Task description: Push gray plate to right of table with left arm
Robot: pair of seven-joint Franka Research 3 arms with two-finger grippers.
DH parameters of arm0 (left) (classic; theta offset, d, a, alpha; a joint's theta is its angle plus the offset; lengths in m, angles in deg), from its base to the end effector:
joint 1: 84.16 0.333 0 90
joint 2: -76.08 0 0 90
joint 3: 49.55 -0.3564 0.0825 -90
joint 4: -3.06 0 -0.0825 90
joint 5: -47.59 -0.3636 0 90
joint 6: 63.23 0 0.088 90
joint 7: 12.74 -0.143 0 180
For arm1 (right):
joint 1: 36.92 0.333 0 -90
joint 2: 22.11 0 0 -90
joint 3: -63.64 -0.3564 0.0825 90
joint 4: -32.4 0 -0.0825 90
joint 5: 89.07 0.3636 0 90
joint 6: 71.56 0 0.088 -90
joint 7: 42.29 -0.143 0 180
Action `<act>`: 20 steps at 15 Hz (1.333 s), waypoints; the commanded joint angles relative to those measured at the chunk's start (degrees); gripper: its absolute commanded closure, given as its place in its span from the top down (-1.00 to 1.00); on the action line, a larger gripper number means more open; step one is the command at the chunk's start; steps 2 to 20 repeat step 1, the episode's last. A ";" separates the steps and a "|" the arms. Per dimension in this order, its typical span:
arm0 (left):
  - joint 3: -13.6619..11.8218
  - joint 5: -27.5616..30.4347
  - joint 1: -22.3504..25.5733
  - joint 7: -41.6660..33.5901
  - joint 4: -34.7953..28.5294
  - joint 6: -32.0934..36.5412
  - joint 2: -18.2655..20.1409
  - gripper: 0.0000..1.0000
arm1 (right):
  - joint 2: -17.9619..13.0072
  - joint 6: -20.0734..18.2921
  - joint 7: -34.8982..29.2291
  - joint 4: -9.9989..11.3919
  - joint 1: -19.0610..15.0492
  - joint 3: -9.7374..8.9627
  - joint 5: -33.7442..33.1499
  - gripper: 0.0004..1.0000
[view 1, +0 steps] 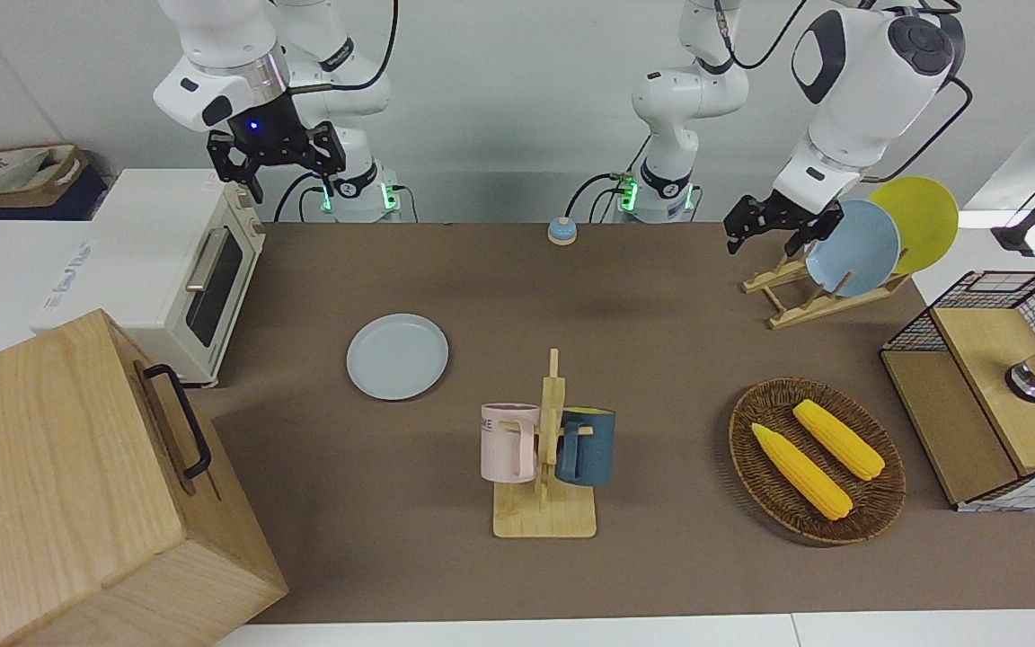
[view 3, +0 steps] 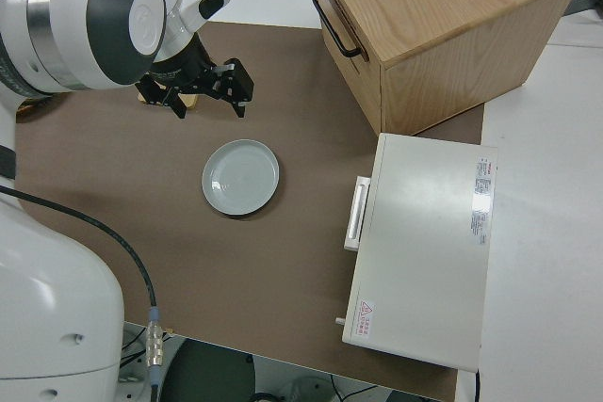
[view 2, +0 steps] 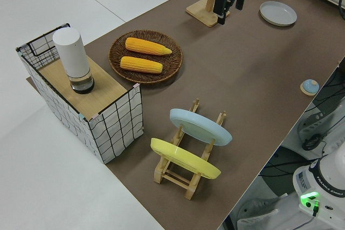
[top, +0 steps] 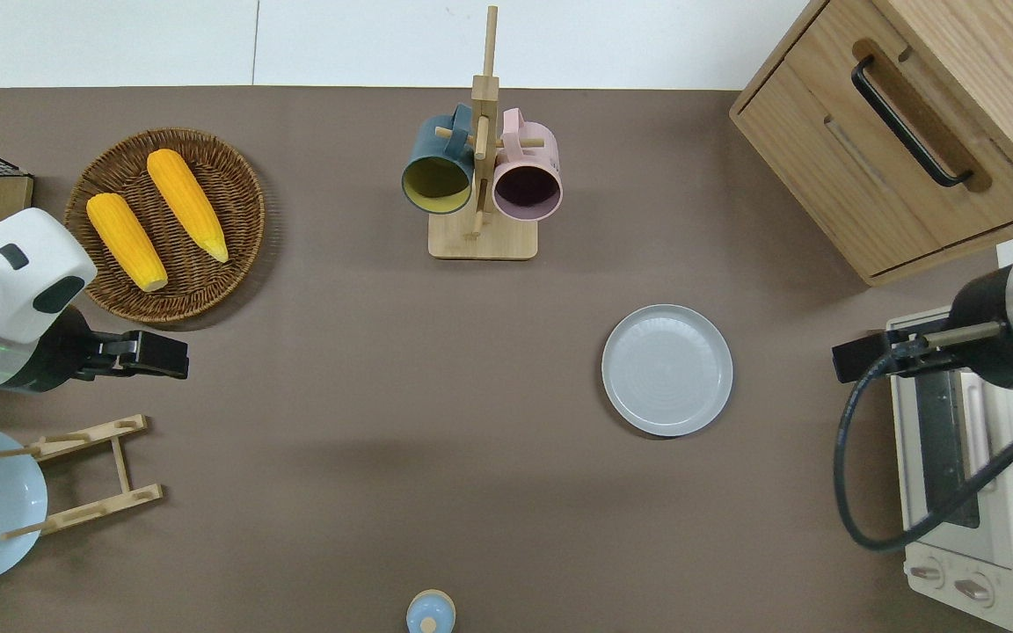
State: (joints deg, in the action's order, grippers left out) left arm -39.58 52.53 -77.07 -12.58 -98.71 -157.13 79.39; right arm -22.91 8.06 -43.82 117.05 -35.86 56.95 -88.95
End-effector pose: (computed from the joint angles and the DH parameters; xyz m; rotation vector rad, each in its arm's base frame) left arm 0.5089 -0.0396 0.5721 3.0649 -0.0574 -0.1263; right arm 0.5027 0.0693 0.6623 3.1293 0.1704 -0.1156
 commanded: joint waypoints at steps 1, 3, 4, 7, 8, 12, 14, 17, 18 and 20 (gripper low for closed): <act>0.22 0.60 0.64 -0.25 -1.76 -1.11 1.88 1.00 | -0.17 -0.87 -0.14 -0.45 -1.15 -0.77 0.23 0.97; 0.22 0.60 0.64 -0.25 -1.76 -1.11 1.88 1.00 | -0.17 -0.87 -0.14 -0.45 -1.15 -0.77 0.23 0.97; 0.22 0.60 0.64 -0.25 -1.76 -1.11 1.88 1.00 | -0.17 -0.87 -0.14 -0.45 -1.15 -0.77 0.23 0.97; 0.22 0.60 0.64 -0.25 -1.76 -1.11 1.88 1.00 | -0.17 -0.87 -0.14 -0.45 -1.15 -0.77 0.23 0.97; 0.22 0.60 0.64 -0.25 -1.76 -1.11 1.88 1.00 | -0.17 -0.87 -0.14 -0.45 -1.15 -0.77 0.23 0.97; 0.22 0.60 0.64 -0.25 -1.76 -1.11 1.88 1.00 | -0.17 -0.87 -0.14 -0.45 -1.15 -0.77 0.23 0.97; 0.22 0.60 0.64 -0.25 -1.76 -1.11 1.88 1.00 | -0.17 -0.87 -0.14 -0.45 -1.15 -0.77 0.23 0.97; 0.22 0.60 0.64 -0.25 -1.76 -1.11 1.88 1.00 | -0.17 -0.87 -0.14 -0.45 -1.15 -0.77 0.23 0.97; 0.22 0.60 0.64 -0.25 -1.76 -1.11 1.88 1.00 | -0.17 -0.87 -0.14 -0.45 -1.15 -0.77 0.23 0.97; 0.22 0.60 0.64 -0.25 -1.76 -1.11 1.88 1.00 | -0.17 -0.87 -0.14 -0.45 -1.15 -0.77 0.23 0.97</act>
